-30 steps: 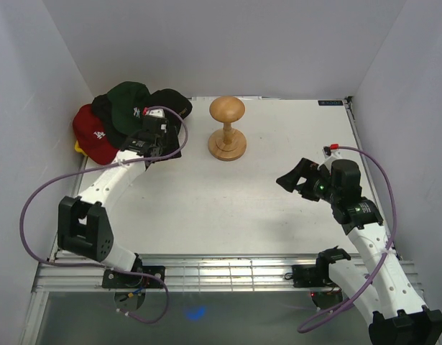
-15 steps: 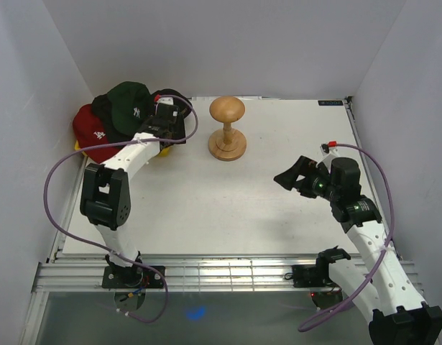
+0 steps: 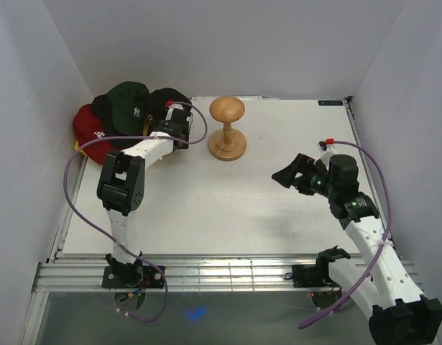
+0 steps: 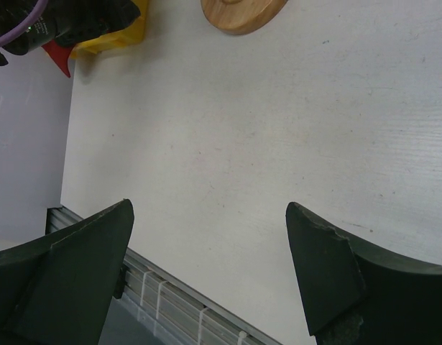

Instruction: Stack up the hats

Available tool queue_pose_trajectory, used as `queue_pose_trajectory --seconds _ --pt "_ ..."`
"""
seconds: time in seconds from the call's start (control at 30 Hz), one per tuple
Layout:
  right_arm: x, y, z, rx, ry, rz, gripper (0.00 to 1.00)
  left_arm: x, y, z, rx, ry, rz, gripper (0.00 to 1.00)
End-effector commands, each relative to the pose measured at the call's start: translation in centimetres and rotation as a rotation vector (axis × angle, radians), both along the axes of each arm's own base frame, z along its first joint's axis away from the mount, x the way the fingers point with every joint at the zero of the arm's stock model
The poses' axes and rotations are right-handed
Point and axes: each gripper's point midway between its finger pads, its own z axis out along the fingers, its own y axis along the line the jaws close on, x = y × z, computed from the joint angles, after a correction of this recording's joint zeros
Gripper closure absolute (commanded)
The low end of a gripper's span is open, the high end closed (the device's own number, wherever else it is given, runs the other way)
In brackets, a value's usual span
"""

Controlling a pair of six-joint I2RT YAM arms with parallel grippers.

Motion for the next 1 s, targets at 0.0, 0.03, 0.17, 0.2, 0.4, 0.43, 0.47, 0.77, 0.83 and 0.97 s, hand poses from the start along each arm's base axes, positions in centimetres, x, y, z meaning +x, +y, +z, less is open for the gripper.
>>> queue_pose_trajectory --seconds 0.0,0.03,0.17,0.2,0.4,0.43,0.47,0.77,0.83,0.97 --pt "0.5 0.6 2.2 0.026 -0.08 0.025 0.09 1.1 1.2 2.9 0.045 -0.095 0.076 0.02" --pt "0.5 0.6 2.1 0.027 -0.082 0.025 0.09 1.2 1.3 3.0 0.053 -0.102 0.083 0.02" --pt "0.4 0.6 1.9 0.028 -0.083 0.028 0.09 1.4 2.1 3.5 0.099 -0.122 0.116 0.05" --pt "0.3 0.6 1.9 0.029 -0.084 0.03 0.09 1.5 2.1 3.5 0.099 -0.122 0.117 0.07" --pt "0.2 0.6 1.9 0.032 -0.091 0.029 0.08 1.7 2.4 3.9 0.119 -0.133 0.133 0.27" --pt "0.1 0.6 1.9 0.032 -0.093 0.029 0.08 1.7 2.4 3.9 0.117 -0.134 0.132 0.3" --pt "0.1 0.6 1.9 0.031 -0.09 0.029 0.08 1.8 2.4 4.3 0.114 -0.142 0.135 0.33" --pt "0.0 0.6 2.1 0.036 -0.097 0.029 0.08 2.3 2.8 6.9 0.128 -0.189 0.165 0.7" --pt "0.0 0.6 2.2 0.04 -0.098 0.03 0.07 2.4 2.8 7.9 0.125 -0.206 0.166 0.75" --pt "0.0 0.6 2.5 0.043 -0.104 0.031 0.07 2.5 3.1 9.5 0.136 -0.232 0.176 0.93"
